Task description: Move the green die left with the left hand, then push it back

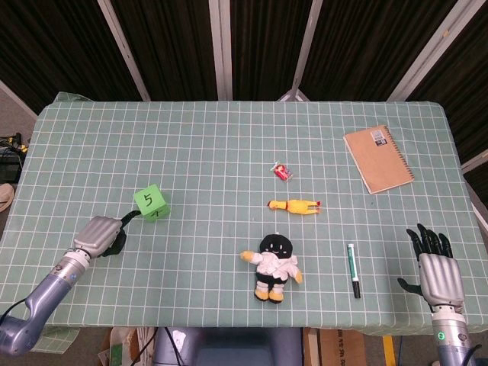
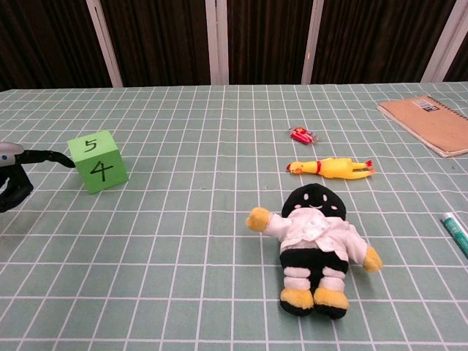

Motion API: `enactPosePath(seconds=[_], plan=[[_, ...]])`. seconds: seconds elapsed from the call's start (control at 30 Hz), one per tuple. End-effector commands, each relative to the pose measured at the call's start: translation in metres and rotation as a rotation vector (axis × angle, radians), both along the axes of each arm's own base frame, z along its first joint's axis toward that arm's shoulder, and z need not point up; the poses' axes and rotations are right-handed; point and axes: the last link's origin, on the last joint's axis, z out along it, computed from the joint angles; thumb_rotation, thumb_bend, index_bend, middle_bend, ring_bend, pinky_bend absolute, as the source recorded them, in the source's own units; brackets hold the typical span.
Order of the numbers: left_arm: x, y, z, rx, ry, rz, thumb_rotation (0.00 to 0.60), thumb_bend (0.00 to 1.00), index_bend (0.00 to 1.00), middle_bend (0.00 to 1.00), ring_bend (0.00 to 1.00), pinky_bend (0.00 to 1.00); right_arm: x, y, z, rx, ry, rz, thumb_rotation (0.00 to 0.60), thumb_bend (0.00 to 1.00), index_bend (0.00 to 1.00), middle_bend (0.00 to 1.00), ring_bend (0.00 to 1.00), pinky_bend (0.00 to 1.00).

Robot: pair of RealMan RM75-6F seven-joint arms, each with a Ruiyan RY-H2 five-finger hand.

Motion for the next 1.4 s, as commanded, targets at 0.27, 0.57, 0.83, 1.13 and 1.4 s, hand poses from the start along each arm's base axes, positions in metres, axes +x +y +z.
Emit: enactPosePath(seconds=[0.27, 0.57, 0.83, 1.13, 1.4], plan=[[0.020, 0.000, -0.008, -0.012, 0.000, -0.039, 0.600, 0.84, 0.10, 0.76, 0.63, 0.73, 0.000, 0.000, 0.002, -0.007, -0.001, -0.004, 0.600, 0.15, 0.12, 0.01, 0.06, 0.02], [0.035, 0.002, -0.013, -0.004, 0.004, -0.064, 0.600, 0.84, 0.10, 0.75, 0.63, 0.73, -0.001, 0.000, 0.003, -0.009, -0.001, -0.007, 0.600, 0.15, 0.12, 0.01, 0.05, 0.02], [0.039, 0.003, -0.015, -0.008, 0.009, -0.055, 0.600, 0.84, 0.10, 0.75, 0.63, 0.73, -0.001, 0.000, 0.004, -0.012, -0.004, -0.009, 0.600, 0.15, 0.12, 0.01, 0.06, 0.03], [0.044, -0.001, -0.018, -0.055, -0.009, -0.044, 0.600, 0.84, 0.10, 0.73, 0.61, 0.73, -0.002, 0.000, 0.005, -0.013, 0.000, -0.013, 0.600, 0.15, 0.12, 0.01, 0.06, 0.03], [0.043, 0.000, -0.015, -0.055, -0.015, -0.045, 0.600, 0.84, 0.10, 0.72, 0.61, 0.73, -0.002, 0.001, 0.006, -0.016, -0.004, -0.014, 0.600, 0.15, 0.12, 0.01, 0.06, 0.03]])
